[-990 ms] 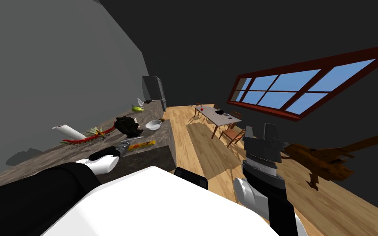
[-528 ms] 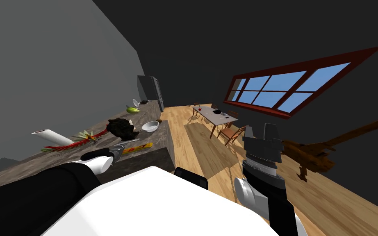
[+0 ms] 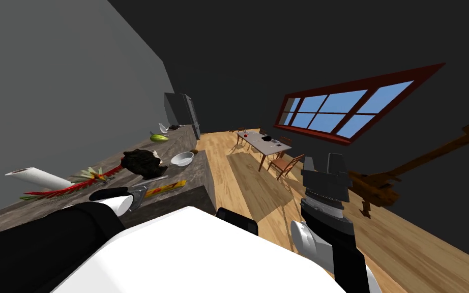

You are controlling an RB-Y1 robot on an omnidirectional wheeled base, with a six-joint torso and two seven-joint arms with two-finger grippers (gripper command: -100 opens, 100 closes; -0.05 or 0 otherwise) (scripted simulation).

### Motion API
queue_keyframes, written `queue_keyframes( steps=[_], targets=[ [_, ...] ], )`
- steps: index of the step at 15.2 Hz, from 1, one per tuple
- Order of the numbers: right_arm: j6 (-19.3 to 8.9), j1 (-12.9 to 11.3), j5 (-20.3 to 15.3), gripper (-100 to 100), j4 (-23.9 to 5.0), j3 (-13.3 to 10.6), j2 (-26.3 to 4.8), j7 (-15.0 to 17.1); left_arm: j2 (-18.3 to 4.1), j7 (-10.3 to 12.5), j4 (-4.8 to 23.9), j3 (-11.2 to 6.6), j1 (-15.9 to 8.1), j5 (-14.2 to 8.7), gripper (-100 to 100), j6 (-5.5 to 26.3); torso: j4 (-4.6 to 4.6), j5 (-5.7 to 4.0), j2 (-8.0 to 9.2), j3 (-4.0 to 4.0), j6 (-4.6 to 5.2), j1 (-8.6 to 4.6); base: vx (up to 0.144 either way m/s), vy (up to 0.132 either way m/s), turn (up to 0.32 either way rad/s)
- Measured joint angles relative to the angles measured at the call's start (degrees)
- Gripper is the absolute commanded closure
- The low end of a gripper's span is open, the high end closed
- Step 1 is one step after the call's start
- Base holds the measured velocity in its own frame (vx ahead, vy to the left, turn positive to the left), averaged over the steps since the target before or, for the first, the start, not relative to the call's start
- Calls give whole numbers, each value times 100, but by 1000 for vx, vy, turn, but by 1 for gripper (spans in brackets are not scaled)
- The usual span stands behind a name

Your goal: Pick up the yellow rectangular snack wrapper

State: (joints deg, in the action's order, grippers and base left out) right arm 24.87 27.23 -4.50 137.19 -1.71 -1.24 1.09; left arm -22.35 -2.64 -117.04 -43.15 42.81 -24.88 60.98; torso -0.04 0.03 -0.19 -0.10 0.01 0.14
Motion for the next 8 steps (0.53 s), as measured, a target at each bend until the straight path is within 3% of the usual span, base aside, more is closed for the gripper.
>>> queue_keyframes(
  steps=[8],
  targets=[
    [0, 0, 0, 0, 0, 0, 0, 0, -21, 40, 138, -385, -11, -435, -100, 944, -1, 1, -6, -3, -1, 5, 43, 20, -84]
  ],
)
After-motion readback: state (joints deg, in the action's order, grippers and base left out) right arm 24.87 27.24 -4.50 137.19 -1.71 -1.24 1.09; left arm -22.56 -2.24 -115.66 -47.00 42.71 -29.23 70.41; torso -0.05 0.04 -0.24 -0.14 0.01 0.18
